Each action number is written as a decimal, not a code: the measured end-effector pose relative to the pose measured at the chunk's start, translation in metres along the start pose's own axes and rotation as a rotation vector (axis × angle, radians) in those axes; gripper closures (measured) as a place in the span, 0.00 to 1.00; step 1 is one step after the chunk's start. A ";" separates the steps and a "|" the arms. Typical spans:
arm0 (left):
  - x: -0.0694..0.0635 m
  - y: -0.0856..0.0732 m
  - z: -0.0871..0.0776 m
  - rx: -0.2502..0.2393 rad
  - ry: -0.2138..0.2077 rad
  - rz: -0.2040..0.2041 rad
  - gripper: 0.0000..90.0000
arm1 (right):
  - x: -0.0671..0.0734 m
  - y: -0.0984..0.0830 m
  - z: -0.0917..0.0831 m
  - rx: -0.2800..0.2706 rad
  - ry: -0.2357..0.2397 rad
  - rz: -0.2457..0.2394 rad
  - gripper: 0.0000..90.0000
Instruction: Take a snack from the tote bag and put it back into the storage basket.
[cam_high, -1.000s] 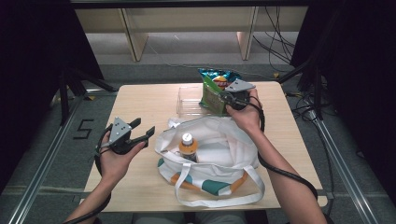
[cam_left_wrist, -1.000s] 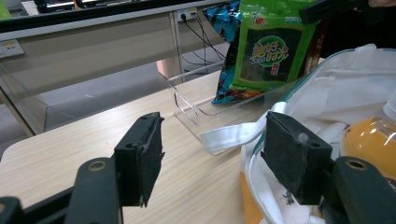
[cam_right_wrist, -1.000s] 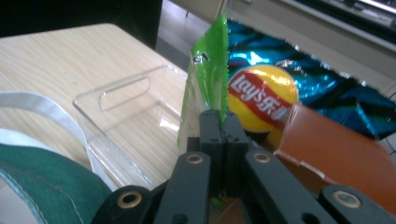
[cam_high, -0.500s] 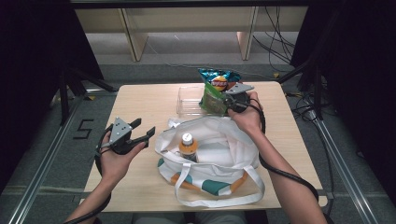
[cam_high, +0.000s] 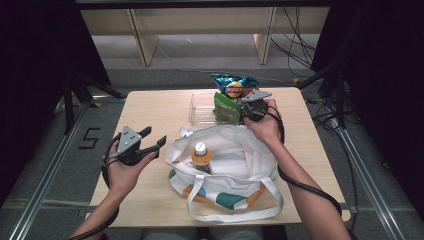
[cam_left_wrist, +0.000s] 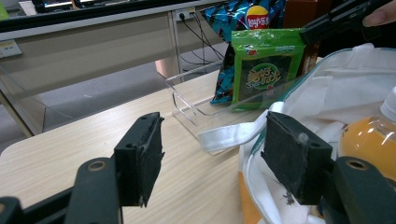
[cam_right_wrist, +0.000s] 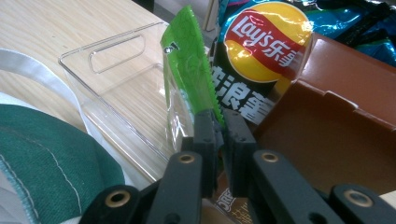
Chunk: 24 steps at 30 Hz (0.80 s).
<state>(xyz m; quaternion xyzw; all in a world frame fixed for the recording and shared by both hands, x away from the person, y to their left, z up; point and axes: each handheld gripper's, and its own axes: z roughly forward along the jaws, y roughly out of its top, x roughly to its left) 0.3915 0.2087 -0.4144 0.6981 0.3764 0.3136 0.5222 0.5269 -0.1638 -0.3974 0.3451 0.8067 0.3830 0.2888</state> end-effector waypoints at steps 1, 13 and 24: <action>0.000 0.000 0.000 0.000 0.000 0.000 0.41 | 0.000 0.000 0.000 -0.002 -0.002 -0.003 0.93; 0.000 0.000 0.000 -0.008 -0.007 -0.008 0.40 | -0.004 0.002 -0.018 -0.082 0.016 0.048 0.77; 0.001 0.002 -0.001 -0.004 -0.001 -0.010 0.40 | -0.015 -0.006 -0.033 -0.144 0.064 0.165 0.59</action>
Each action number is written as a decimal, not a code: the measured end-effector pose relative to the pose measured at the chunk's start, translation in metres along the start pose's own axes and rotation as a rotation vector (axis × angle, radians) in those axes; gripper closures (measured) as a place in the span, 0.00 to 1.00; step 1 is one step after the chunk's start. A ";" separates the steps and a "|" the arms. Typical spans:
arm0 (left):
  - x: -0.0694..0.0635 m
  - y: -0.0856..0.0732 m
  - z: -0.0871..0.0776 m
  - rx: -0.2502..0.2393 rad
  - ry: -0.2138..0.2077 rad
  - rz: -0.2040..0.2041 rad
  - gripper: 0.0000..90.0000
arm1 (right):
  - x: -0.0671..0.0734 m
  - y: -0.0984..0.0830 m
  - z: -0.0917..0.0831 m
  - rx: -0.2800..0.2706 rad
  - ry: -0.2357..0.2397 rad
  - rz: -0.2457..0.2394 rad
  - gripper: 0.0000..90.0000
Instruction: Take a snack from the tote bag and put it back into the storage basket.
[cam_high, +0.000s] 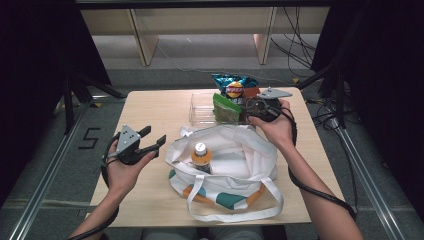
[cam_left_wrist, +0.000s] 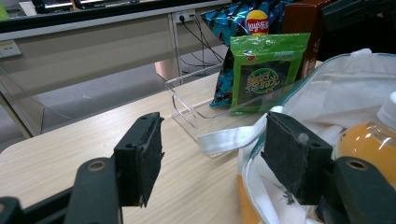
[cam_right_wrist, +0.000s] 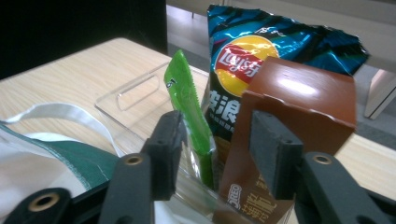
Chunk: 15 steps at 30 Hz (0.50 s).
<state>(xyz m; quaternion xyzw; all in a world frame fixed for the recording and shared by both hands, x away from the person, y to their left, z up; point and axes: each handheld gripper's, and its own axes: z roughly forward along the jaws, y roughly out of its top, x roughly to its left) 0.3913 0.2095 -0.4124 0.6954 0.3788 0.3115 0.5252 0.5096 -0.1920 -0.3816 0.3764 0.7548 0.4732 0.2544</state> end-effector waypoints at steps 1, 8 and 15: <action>0.000 0.000 0.000 0.000 0.000 0.000 0.40 | -0.002 0.000 -0.003 0.014 0.010 0.006 0.59; -0.002 -0.001 -0.001 0.002 0.000 -0.003 0.41 | -0.012 -0.008 -0.012 -0.019 0.006 0.049 0.57; -0.002 -0.002 -0.002 0.003 0.000 0.000 0.41 | -0.018 -0.017 -0.028 -0.025 -0.029 0.090 0.58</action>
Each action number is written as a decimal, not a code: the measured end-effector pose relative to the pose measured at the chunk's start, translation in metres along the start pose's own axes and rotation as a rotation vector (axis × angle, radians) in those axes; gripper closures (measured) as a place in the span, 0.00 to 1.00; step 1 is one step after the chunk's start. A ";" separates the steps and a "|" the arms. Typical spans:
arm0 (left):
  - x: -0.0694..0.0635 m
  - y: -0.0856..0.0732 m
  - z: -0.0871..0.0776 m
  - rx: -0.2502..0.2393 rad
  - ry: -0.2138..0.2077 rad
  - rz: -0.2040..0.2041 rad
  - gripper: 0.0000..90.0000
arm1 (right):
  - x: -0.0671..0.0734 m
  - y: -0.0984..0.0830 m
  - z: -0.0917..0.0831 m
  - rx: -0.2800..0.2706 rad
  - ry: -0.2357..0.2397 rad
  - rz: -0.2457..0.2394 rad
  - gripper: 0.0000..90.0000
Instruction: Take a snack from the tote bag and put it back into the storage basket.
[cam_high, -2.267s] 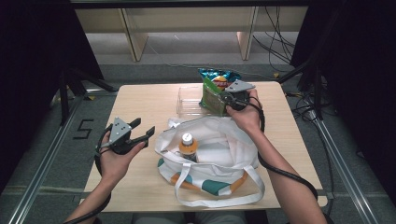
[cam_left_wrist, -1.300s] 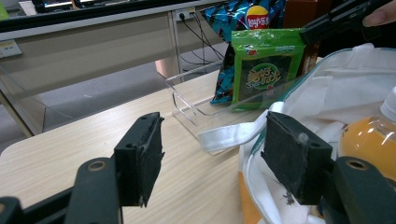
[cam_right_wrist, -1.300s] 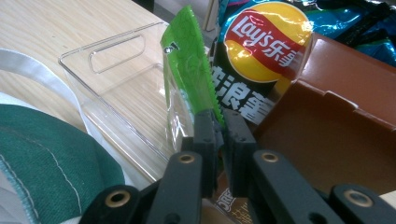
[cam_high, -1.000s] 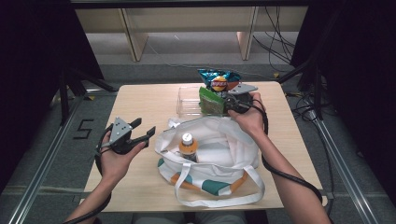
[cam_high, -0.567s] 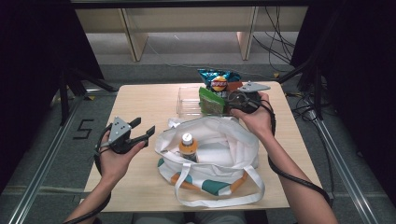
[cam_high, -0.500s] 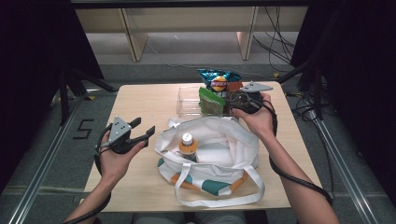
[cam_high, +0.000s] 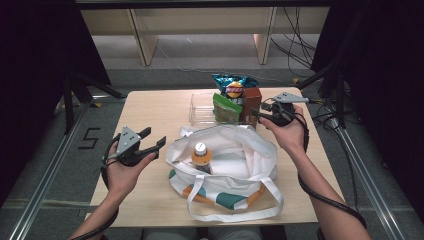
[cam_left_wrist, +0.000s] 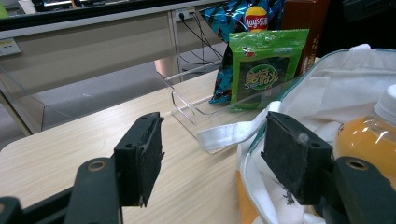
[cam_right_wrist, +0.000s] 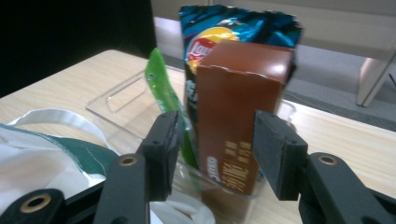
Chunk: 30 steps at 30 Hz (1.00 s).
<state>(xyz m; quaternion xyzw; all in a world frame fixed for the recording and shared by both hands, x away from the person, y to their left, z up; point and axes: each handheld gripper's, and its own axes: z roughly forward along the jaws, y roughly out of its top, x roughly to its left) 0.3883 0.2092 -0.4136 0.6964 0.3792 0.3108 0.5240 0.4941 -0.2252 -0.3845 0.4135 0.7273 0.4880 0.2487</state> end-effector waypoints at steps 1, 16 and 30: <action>0.000 0.000 0.000 0.000 0.000 0.000 0.40 | 0.000 0.000 0.000 0.000 0.000 0.000 0.58; -0.005 0.002 0.000 -0.032 -0.030 -0.011 0.41 | -0.011 -0.012 -0.049 -0.055 -0.074 0.050 0.59; -0.006 0.002 0.002 -0.026 -0.027 -0.010 0.40 | 0.002 -0.025 -0.071 -0.065 -0.052 0.030 0.58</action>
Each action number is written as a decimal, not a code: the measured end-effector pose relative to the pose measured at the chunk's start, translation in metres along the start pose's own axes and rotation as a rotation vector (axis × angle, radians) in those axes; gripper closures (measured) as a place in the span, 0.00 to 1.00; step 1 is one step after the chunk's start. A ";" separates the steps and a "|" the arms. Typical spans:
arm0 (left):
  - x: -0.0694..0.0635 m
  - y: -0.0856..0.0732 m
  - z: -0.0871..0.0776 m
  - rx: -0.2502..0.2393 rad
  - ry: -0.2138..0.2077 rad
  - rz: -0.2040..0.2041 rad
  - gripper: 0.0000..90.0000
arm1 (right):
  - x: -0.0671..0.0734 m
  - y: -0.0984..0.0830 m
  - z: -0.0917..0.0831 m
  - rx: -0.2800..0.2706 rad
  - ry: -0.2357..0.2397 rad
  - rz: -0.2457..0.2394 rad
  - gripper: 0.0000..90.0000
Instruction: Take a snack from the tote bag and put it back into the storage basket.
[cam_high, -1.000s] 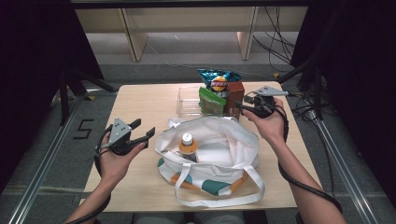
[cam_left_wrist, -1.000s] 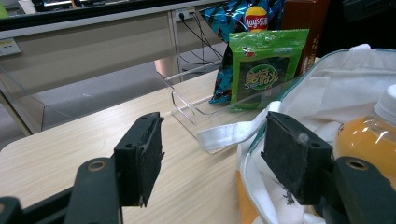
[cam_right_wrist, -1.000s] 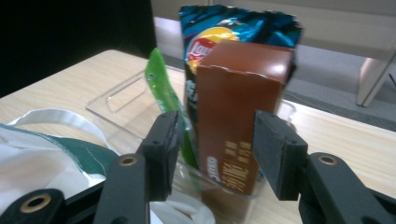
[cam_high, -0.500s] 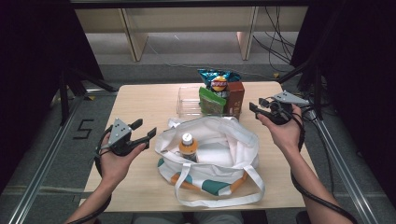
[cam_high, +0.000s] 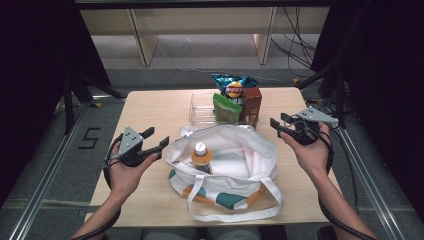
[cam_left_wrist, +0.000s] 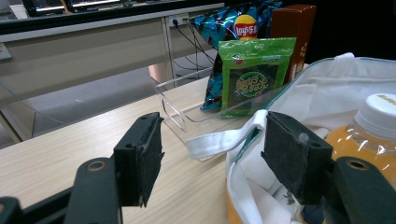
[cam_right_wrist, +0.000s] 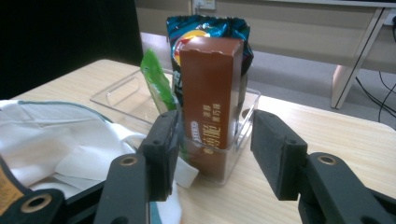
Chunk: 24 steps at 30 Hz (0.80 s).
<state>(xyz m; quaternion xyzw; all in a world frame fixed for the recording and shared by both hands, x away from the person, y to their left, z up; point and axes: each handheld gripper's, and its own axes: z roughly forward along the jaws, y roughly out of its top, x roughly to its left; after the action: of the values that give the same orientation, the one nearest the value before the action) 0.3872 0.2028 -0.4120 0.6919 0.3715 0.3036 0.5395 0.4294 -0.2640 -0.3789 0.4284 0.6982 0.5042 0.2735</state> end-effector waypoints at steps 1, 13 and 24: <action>0.001 0.000 0.000 -0.002 0.001 0.001 0.40 | 0.002 0.001 -0.002 0.005 0.004 0.004 0.58; -0.002 0.002 0.003 -0.002 -0.010 0.003 0.40 | 0.025 -0.019 -0.020 0.032 0.050 0.007 0.58; -0.006 0.001 0.005 0.004 -0.013 -0.001 0.40 | 0.025 -0.032 -0.021 -0.008 0.043 -0.023 0.58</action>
<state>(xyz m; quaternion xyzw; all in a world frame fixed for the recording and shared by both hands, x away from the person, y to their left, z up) 0.3877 0.1948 -0.4120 0.6947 0.3688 0.2982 0.5409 0.3902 -0.2561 -0.4003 0.4084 0.7068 0.5128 0.2660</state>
